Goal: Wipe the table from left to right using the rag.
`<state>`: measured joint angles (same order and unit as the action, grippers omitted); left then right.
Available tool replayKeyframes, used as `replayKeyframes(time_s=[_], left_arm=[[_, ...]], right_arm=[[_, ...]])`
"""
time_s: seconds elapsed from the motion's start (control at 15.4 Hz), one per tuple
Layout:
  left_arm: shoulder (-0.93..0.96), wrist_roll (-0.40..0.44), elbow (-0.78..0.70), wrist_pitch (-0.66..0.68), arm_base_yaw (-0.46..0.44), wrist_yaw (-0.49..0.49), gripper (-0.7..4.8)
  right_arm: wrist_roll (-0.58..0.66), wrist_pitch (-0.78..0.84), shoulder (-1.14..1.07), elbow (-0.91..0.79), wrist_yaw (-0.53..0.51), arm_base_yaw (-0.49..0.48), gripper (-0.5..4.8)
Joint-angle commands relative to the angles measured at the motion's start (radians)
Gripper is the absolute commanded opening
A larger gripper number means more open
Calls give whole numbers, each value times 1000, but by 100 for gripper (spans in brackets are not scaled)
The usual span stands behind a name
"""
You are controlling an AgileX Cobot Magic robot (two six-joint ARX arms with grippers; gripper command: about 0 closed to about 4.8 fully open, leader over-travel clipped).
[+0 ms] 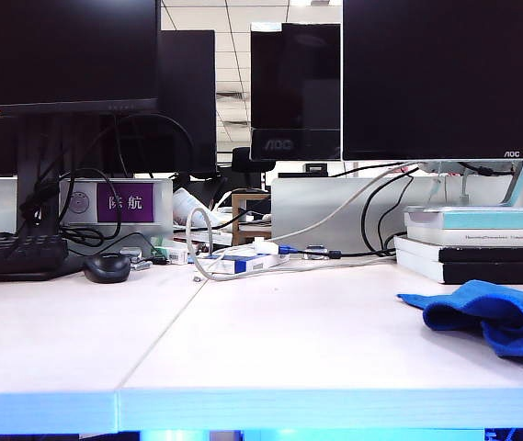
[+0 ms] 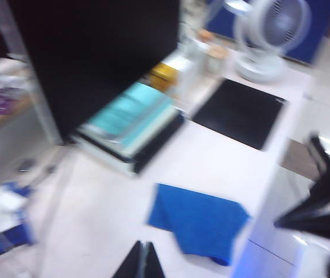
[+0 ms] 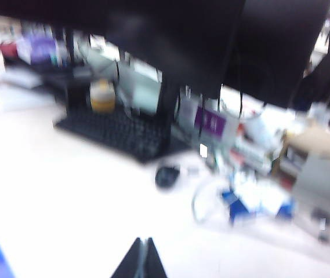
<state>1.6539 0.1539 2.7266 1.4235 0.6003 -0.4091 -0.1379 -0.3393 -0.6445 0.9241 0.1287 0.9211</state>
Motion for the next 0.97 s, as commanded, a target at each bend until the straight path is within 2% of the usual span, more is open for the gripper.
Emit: replayKeyframes(time_s=[0.06,0.19,0.32,0.45,0.52,0.58,0.65,0.78,0.97], left_arm=[[-58,4,3,10,2,36,-6],[-104,3,3,10,3,74,-6],[-132,-16,3,10,3,77,-6],[-165,-16,3,10,3,84,-6],[-169,-24,3,10,3,84,-6],[-169,-37,3,10,3,93,-6],[-160,-44,1,-11,3,98,-6],[-129,-118,1,-119,4,91,-6],[-55,-128,1,-230,4,80,-6]], right_arm=[[9,114,86,-175,35,-12,-1],[17,156,163,-344,130,-32,-1],[74,221,225,-507,144,-73,-1],[113,365,271,-777,187,-172,-1],[113,401,272,-834,186,-209,-1],[113,403,272,-859,187,-232,-1],[111,343,271,-883,188,-265,24],[111,336,272,-883,187,-264,23],[111,336,272,-883,187,-264,23]])
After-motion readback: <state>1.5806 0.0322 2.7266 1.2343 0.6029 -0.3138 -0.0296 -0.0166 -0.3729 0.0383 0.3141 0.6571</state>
